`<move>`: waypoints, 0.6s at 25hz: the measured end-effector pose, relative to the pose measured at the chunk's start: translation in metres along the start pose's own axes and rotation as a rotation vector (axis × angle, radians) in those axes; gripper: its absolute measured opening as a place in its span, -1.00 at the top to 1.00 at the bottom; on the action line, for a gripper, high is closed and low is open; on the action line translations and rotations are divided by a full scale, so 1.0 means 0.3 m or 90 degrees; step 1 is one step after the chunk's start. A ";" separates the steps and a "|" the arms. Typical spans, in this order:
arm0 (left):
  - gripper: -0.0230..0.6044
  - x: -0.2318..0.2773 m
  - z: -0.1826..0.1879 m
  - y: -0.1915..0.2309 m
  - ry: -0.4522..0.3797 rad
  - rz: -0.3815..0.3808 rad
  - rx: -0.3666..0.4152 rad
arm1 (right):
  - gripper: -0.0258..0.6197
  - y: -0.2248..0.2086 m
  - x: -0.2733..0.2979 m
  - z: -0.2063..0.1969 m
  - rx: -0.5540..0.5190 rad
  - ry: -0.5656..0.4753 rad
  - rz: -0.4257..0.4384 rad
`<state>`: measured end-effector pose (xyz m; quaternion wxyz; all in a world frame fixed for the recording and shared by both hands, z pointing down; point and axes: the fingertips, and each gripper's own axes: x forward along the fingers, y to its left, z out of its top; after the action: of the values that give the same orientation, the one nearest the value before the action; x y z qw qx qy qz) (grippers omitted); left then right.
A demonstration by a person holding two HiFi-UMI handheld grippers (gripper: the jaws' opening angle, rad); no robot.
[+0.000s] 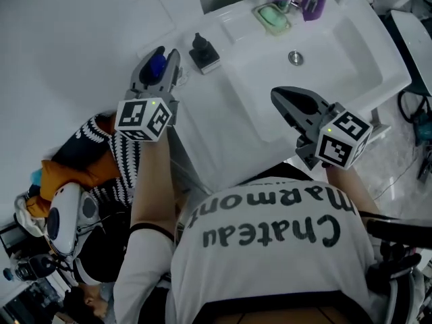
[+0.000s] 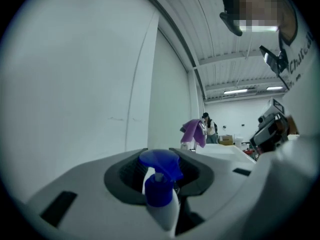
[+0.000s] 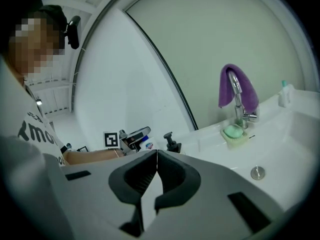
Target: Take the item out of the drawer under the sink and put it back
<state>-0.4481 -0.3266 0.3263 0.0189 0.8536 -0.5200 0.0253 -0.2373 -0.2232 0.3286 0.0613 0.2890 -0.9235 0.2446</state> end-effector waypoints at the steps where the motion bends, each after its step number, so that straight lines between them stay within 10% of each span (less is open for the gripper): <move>1: 0.51 0.009 -0.007 0.009 0.002 0.001 -0.001 | 0.88 -0.007 -0.008 0.002 0.000 -0.002 -0.007; 15: 0.51 0.090 -0.099 0.088 0.038 0.011 -0.011 | 0.88 -0.048 -0.063 -0.006 0.002 -0.005 -0.061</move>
<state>-0.4598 -0.3609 0.3577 0.0419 0.8477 -0.5268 0.0464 -0.2136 -0.2230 0.3312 0.0691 0.3337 -0.9085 0.2420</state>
